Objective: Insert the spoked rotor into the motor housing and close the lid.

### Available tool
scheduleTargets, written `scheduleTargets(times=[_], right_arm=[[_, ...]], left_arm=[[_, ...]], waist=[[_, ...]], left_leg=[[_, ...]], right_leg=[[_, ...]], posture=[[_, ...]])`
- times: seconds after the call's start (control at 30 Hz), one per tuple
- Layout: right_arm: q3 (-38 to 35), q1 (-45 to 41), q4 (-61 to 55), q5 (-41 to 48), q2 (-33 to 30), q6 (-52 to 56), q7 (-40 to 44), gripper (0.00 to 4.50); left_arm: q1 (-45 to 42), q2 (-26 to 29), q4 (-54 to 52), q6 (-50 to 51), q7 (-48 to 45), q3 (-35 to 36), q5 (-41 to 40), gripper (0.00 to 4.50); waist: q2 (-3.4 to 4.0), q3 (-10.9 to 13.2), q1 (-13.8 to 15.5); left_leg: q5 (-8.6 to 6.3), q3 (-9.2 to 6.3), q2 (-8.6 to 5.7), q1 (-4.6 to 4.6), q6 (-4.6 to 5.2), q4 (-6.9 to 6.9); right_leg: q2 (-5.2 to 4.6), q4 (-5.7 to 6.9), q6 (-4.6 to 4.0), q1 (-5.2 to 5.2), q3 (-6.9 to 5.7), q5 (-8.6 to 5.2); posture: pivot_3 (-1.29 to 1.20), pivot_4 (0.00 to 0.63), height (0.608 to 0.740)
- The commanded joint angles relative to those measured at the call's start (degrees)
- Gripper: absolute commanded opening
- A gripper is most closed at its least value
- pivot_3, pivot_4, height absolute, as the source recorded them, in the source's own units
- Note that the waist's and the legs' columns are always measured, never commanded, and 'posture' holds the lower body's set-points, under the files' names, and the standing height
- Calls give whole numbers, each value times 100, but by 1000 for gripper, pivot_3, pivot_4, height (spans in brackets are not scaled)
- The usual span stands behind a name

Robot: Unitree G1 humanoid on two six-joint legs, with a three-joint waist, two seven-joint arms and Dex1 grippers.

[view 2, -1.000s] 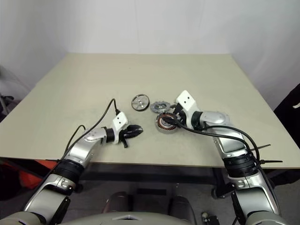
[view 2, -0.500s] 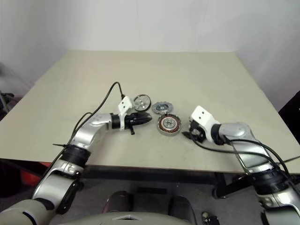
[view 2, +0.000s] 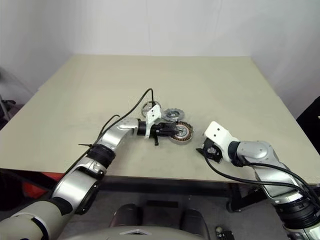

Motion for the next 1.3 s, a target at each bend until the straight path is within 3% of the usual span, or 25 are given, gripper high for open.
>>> scheduleTargets(times=[0.03, 0.5, 1.3], right_arm=[[-223, 13, -350, 96, 42, 126, -129, 3320], [-206, -96, -396, 126, 161, 268, -400, 3320], [-201, -140, -322, 122, 265, 200, -469, 3320]], left_arm=[[-281, -121, 294, -309, 16, 58, 84, 720], [-581, -281, 1236, -915, 316, 173, 455, 720], [-584, -441, 1387, -992, 327, 208, 577, 720]], waist=[[0, 0, -2], [0, 0, 14], [1, 0, 121]], left_leg=[[0, 0, 0, 1, 0, 0], [0, -6, -2, 4, 0, 0], [0, -6, -2, 8, 0, 0]], right_leg=[[0, 0, 0, 0, 0, 0], [-3, 0, 0, 5, 0, 0], [-6, 2, -2, 9, -1, 1]], posture=[[0, 0, 740], [0, 0, 740], [0, 0, 740]])
